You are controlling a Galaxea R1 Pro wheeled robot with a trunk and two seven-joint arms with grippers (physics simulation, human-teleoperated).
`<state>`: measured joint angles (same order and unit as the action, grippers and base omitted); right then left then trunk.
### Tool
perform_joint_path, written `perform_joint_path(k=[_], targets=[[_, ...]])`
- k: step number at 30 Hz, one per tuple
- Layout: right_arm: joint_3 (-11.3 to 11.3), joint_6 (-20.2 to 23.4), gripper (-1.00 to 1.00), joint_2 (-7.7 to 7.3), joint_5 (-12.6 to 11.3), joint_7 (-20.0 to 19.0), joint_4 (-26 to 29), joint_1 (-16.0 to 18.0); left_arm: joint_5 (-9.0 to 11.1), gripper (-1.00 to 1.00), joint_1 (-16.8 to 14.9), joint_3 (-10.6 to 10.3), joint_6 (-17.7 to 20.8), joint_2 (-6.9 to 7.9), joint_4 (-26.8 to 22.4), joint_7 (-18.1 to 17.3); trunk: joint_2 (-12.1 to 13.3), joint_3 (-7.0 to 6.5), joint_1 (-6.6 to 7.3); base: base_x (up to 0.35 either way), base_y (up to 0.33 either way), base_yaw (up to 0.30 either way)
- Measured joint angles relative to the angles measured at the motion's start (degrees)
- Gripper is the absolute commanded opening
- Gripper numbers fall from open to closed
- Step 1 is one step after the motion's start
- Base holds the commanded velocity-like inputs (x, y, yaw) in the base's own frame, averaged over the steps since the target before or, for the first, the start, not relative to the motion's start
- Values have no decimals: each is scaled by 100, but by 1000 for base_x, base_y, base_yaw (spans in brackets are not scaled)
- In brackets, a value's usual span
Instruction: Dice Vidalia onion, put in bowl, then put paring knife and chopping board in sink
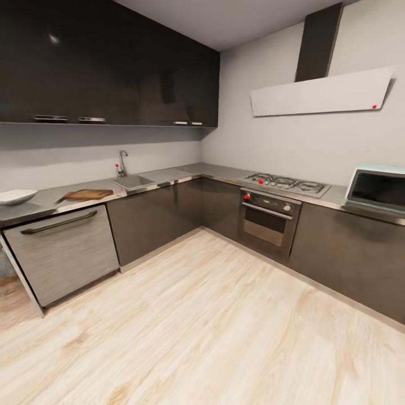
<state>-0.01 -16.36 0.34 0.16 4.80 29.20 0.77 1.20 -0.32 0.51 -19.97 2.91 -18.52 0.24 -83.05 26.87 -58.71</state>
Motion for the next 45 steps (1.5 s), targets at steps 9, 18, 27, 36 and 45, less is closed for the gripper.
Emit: perform_joint_path(k=[9,18,27,36,45], targets=[[0,0,100,0,0,2,0,0,0,100,0,0,-1,0,-5,0,0,0,0,160,0,262],[0,0,100,0,0,1,0,0,0,100,0,0,0,0,-6,0,0,0,0,160,0,261],[0,0,100,0,0,1,0,0,0,100,0,0,-1,0,-6,0,0,0,0,160,0,261],[4,0,100,0,0,1,0,0,2,100,0,0,0,0,-6,0,0,0,0,160,0,261],[6,0,100,0,0,-1,0,0,1,100,0,0,0,0,1,0,0,0,0,160,0,261]])
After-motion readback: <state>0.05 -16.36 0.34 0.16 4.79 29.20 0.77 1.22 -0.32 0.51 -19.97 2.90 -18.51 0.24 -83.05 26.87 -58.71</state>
